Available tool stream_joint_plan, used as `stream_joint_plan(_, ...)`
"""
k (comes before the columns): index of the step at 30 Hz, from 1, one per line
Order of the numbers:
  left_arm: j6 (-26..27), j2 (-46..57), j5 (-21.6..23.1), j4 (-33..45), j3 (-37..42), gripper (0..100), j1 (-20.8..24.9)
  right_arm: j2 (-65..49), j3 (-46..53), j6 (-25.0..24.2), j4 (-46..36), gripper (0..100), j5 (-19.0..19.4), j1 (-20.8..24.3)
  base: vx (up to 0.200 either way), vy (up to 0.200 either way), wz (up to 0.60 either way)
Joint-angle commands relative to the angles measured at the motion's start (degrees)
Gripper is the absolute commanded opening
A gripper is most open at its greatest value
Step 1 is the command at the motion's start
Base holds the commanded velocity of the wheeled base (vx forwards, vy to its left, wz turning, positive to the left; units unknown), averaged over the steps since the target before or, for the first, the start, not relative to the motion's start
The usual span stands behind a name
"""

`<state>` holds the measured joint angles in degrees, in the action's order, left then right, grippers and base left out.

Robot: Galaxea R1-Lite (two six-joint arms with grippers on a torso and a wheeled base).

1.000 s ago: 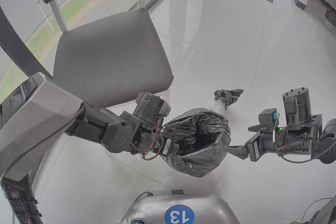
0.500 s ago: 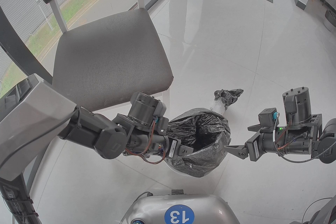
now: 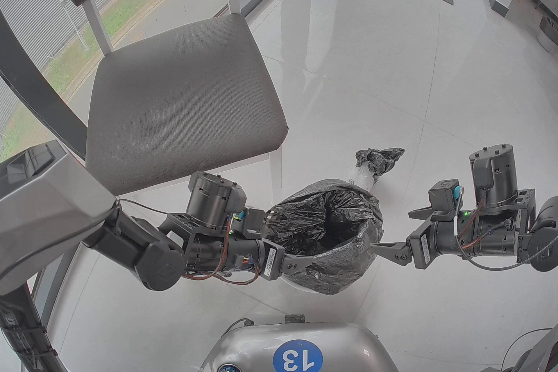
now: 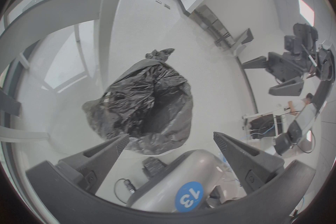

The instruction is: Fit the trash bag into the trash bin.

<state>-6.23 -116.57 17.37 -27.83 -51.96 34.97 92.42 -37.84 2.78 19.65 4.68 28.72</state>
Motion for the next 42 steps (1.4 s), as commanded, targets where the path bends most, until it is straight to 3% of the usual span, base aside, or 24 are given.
stream_joint_plan(1,1.1,0.6,-5.8,2.2,0.1,100,-0.2,0.0,0.0,0.0,0.0,100,0.0,0.0,0.000,0.000,0.00)
stream_joint_plan(2,1.2,0.6,-11.6,5.1,-0.5,100,0.3,0.0,-0.1,0.0,0.0,100,0.0,0.0,0.000,0.000,0.00)
stream_joint_plan(4,0.5,0.8,-17.5,10.5,-2.1,100,1.2,0.0,-0.1,0.0,0.0,100,0.0,0.0,0.000,0.000,0.00)
stream_joint_plan(10,-6.7,1.9,-24.1,23.8,-9.8,100,5.1,0.1,-0.7,0.0,-0.1,100,-0.1,0.1,0.000,0.000,0.00)
stream_joint_plan(14,-17.9,-0.8,-32.8,35.5,-19.0,100,9.1,0.1,-1.2,0.0,-0.1,100,-0.5,0.1,0.000,0.000,0.00)
stream_joint_plan(15,-17.9,-0.8,-32.8,35.5,-19.0,100,9.1,0.1,-1.2,0.0,-0.1,100,-0.5,0.1,0.000,0.000,0.00)
stream_joint_plan(17,-22.3,-1.0,-37.4,37.9,-19.7,100,11.9,0.0,-1.2,-0.1,-0.1,100,-0.7,0.1,0.000,0.000,0.00)
stream_joint_plan(21,-24.4,-0.8,-37.9,37.8,-19.8,100,13.3,-0.3,-1.1,-0.1,-0.1,100,-0.8,0.0,0.000,0.000,0.00)
stream_joint_plan(25,-24.8,0.6,-35.5,37.8,-19.1,100,12.8,-0.4,-1.0,-0.1,-0.1,100,-0.8,0.0,0.000,0.000,0.00)
stream_joint_plan(29,-23.5,4.2,-25.5,36.2,-15.2,100,11.9,-0.5,-0.7,0.0,-0.1,100,-0.8,0.0,0.000,0.000,0.00)
stream_joint_plan(31,-20.5,5.9,-21.0,30.8,-10.8,100,11.4,-0.6,-0.5,0.0,-0.1,100,-0.8,0.0,0.000,0.000,0.00)
stream_joint_plan(32,-20.1,6.0,-20.8,30.3,-10.3,100,11.3,-0.6,-0.5,0.0,-0.1,100,-0.8,0.0,0.000,0.000,0.00)
stream_joint_plan(33,-15.3,7.1,-18.8,23.1,-4.6,100,10.5,-0.7,-0.3,0.1,-0.1,100,-0.8,0.1,0.000,0.000,0.00)
stream_joint_plan(34,-14.3,7.1,-18.3,21.8,-3.7,100,10.3,-0.7,-0.3,0.1,-0.1,100,-0.8,0.1,0.000,0.000,0.00)
stream_joint_plan(37,-4.8,7.7,-8.2,6.6,5.6,100,8.0,-0.7,-0.1,0.1,-0.1,100,-0.8,0.1,0.000,0.000,0.00)
stream_joint_plan(39,-3.1,7.5,-4.2,2.6,7.2,100,7.0,-1.0,-0.1,0.1,-0.1,100,-0.8,0.1,0.000,0.000,0.00)
stream_joint_plan(42,-3.1,7.5,-4.2,2.6,7.2,100,7.0,-1.0,-0.1,0.1,-0.1,100,-0.8,0.1,0.000,0.000,0.00)
